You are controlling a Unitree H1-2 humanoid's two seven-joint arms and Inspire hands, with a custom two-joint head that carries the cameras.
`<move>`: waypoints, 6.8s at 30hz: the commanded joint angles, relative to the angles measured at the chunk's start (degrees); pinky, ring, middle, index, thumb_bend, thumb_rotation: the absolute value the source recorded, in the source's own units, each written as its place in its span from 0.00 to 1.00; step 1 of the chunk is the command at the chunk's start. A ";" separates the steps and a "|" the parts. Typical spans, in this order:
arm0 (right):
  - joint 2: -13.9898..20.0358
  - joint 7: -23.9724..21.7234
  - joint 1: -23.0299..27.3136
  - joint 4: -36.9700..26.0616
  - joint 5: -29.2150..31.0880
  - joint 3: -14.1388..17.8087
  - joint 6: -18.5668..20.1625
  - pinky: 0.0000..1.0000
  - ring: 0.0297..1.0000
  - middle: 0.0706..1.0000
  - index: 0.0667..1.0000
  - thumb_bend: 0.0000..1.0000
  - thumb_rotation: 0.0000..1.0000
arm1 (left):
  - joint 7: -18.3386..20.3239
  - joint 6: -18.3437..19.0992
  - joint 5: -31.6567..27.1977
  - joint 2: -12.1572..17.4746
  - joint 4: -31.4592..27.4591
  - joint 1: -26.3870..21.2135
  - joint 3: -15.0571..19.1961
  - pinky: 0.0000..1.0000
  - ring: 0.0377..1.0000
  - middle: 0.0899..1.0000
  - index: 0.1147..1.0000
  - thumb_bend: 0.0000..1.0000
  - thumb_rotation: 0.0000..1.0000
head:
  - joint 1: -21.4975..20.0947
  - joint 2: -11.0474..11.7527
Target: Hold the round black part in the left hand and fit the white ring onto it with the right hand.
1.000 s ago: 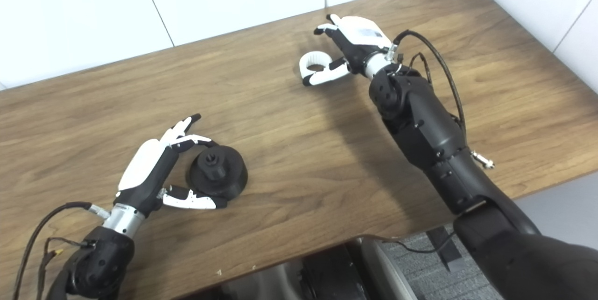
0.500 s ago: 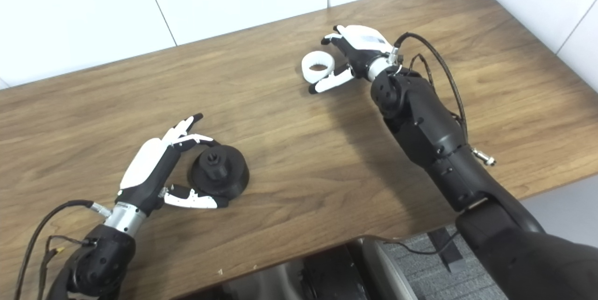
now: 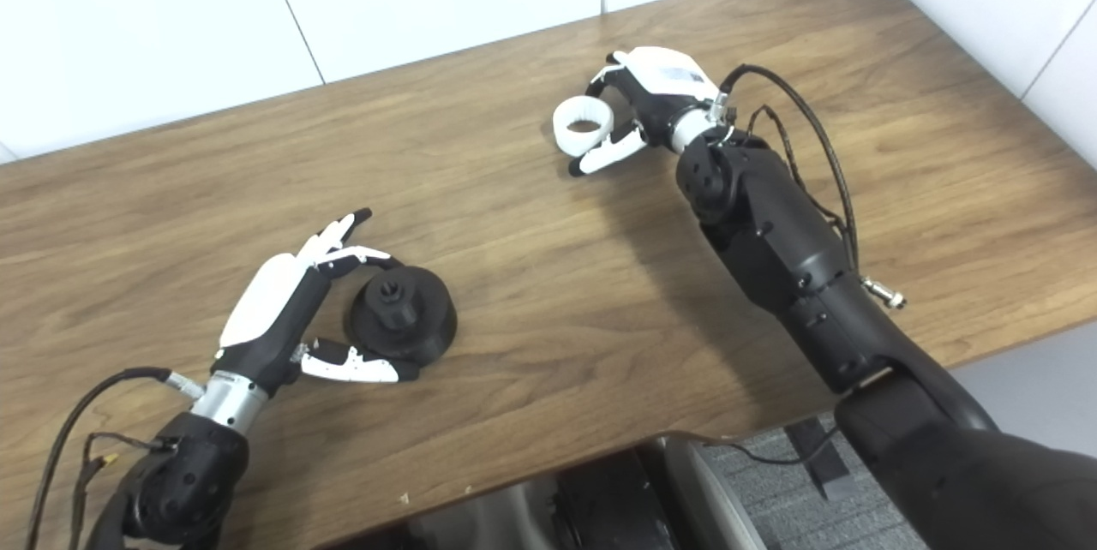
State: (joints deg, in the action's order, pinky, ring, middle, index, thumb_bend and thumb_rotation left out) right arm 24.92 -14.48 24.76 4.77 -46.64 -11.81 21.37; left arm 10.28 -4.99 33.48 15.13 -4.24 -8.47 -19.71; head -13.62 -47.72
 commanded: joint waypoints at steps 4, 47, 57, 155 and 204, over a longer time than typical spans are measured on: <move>0.09 3.97 1.95 -0.29 0.60 0.25 -2.18 0.90 0.93 0.91 0.62 0.81 0.37 | -0.07 0.05 0.93 0.49 -1.00 0.07 0.30 1.00 1.00 1.00 0.55 0.97 0.31 | 0.05 -0.19; 0.13 13.06 -1.41 -6.71 4.02 1.84 -8.46 0.86 0.88 0.83 0.45 0.52 0.15 | 0.05 0.57 1.30 -0.06 -0.88 -0.06 0.40 1.00 1.00 1.00 0.56 0.97 0.33 | 1.17 -1.24; -0.25 12.32 -1.77 -9.91 4.69 2.28 -8.89 0.84 0.87 0.83 0.45 0.52 0.16 | -0.29 0.56 1.46 -0.23 -0.50 -0.40 0.57 1.00 1.00 1.00 0.55 0.97 0.32 | 1.79 -1.42; -12.12 -1.33 -13.23 -27.34 10.49 -4.86 -14.70 0.80 0.87 0.82 0.45 0.52 0.16 | -0.20 4.12 5.55 -4.18 -0.87 -1.48 -1.49 1.00 1.00 1.00 0.56 0.96 0.35 | 17.74 -3.68; -11.07 -4.79 -10.77 -25.09 5.17 -8.75 -14.04 0.88 0.87 0.83 0.45 0.52 0.16 | -0.54 4.29 5.42 -4.75 -1.56 -1.08 -2.04 1.00 1.00 1.00 0.55 0.97 0.32 | 18.15 -5.30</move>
State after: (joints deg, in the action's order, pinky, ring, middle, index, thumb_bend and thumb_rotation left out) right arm 13.66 -18.24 12.25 -19.59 -41.34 -20.36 7.98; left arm 9.70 0.13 38.59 10.42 -4.82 -8.78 -21.09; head 4.48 -53.00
